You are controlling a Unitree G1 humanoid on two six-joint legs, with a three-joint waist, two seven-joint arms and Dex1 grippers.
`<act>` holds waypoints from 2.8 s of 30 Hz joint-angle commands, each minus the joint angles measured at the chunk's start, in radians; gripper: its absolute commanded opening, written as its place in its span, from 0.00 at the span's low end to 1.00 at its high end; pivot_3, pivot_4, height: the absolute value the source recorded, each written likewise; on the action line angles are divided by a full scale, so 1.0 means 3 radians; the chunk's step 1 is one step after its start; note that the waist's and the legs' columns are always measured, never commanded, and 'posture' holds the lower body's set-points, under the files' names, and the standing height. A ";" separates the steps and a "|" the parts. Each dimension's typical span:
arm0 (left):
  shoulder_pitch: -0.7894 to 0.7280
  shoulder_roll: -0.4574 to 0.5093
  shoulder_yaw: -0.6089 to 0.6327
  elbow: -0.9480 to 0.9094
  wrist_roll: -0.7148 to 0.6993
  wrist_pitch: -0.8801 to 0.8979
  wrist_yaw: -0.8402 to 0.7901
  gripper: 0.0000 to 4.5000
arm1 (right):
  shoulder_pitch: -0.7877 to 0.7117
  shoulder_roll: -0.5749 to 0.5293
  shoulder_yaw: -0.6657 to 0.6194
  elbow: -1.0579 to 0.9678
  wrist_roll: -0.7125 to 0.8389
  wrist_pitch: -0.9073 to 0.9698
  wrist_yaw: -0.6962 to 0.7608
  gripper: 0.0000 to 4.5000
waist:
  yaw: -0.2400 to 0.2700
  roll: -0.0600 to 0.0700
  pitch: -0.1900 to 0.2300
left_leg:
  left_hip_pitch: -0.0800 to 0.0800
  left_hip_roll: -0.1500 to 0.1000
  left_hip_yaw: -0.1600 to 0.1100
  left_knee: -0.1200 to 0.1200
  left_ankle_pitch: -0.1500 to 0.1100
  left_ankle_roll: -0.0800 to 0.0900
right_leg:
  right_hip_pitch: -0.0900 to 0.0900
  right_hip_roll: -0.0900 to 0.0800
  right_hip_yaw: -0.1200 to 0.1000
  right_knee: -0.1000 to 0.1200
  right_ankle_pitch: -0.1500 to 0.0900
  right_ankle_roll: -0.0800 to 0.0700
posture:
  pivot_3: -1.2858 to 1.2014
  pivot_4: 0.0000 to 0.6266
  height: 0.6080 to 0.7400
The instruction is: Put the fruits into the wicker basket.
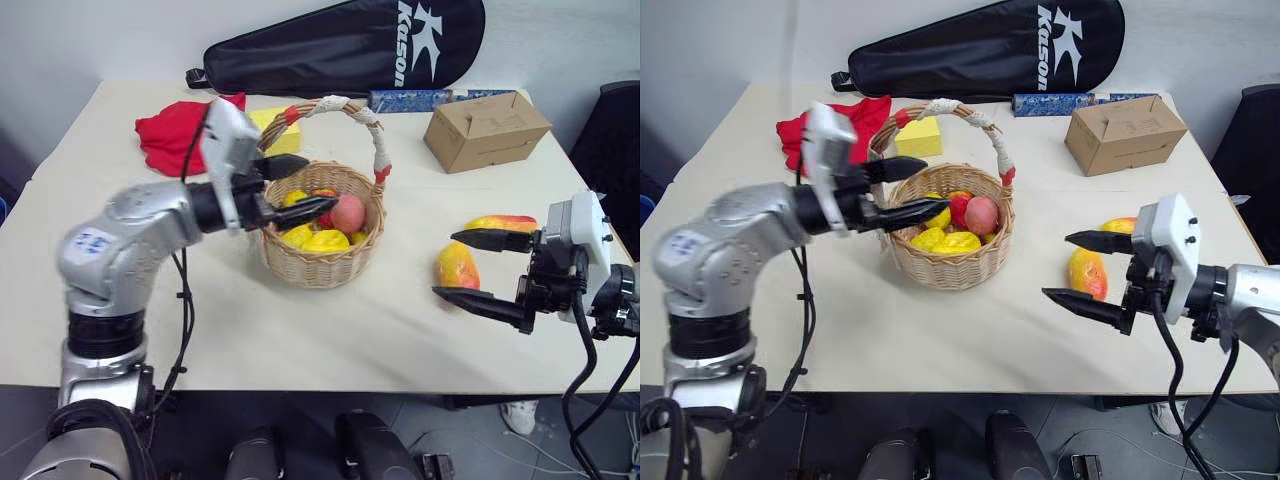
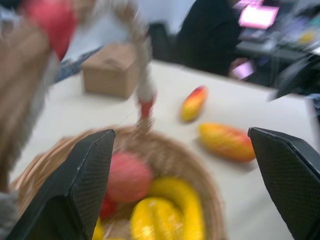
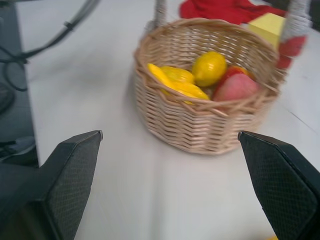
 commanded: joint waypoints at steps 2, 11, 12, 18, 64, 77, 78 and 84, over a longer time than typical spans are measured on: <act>0.0232 0.0551 0.0387 -0.0237 -0.0612 0.0054 -0.0830 0.99 | -0.0027 0.0096 0.0026 0.0187 -0.0261 0.0194 -0.0545 1.00 | -0.0015 0.0000 0.0000 | 0.0002 0.0000 0.0002 -0.0001 0.0000 0.0000 | 0.0000 0.0000 0.0001 0.0001 0.0000 0.0000 | 0.52 0.24 1.00; 0.0286 0.1252 0.0187 0.0039 -0.0351 -0.0464 -0.1733 0.99 | -0.0276 0.0794 0.0536 0.0564 -0.0811 0.0525 -0.1651 1.00 | 0.0003 0.0000 0.0000 | 0.0001 -0.0005 0.0002 -0.0003 -0.0001 0.0001 | 0.0001 -0.0002 -0.0001 -0.0006 -0.0002 -0.0003 | 0.52 0.24 1.00; 0.0232 0.1242 0.0161 0.0080 -0.0336 -0.0491 -0.1734 0.99 | -0.0303 0.0882 0.0557 0.0609 -0.0856 0.0540 -0.1730 1.00 | 0.0001 0.0000 0.0000 | -0.0001 -0.0006 0.0002 -0.0002 -0.0001 0.0002 | 0.0000 -0.0003 -0.0001 -0.0007 -0.0001 -0.0003 | 0.52 0.24 1.00; 0.0112 0.1217 0.0058 0.0171 -0.0278 -0.0579 -0.1722 0.99 | -0.0328 0.1132 0.0675 0.0763 -0.1092 0.0496 -0.1872 1.00 | -0.0004 0.0000 0.0000 | -0.0006 -0.0006 0.0006 -0.0017 -0.0001 0.0002 | -0.0012 -0.0002 0.0001 -0.0011 -0.0002 -0.0003 | 0.52 0.24 1.00; 0.0004 0.1119 0.0020 0.0312 -0.0185 -0.0668 -0.1517 1.00 | -0.2102 0.1128 0.0637 0.0584 -0.0202 0.1159 -0.0969 1.00 | -0.0055 0.0001 0.0001 | -0.0104 -0.0005 0.0001 0.0039 0.0005 0.0004 | -0.0114 -0.0008 -0.0001 0.0060 -0.0005 -0.0008 | 0.52 0.24 1.00; -0.0034 0.1030 0.0002 0.0301 -0.0128 -0.0768 -0.1455 1.00 | -0.2436 -0.0145 0.2312 0.3134 -0.3004 -0.1989 0.0159 1.00 | -0.0149 0.0004 0.0003 | -0.0090 -0.0009 0.0011 0.0031 0.0010 0.0002 | -0.0113 -0.0002 0.0010 0.0063 -0.0003 -0.0006 | 0.52 0.24 1.00; -0.0034 0.1029 0.0003 0.0304 -0.0124 -0.0775 -0.1448 1.00 | -0.2510 -0.0120 0.2421 0.3327 -0.3178 -0.2240 0.0185 1.00 | -0.0150 0.0005 0.0004 | -0.0089 -0.0009 0.0011 0.0031 0.0010 0.0001 | -0.0113 -0.0002 0.0011 0.0065 -0.0003 -0.0006 | 0.52 0.24 1.00; -0.0012 0.1055 0.0064 0.0251 -0.0134 -0.0776 -0.1396 1.00 | -0.3067 0.0262 0.2867 0.4545 -0.3994 -0.3253 -0.0016 1.00 | -0.0184 0.0006 0.0004 | -0.0086 -0.0008 0.0012 0.0033 0.0011 -0.0001 | -0.0113 -0.0003 0.0010 0.0072 -0.0005 -0.0008 | 0.52 0.24 1.00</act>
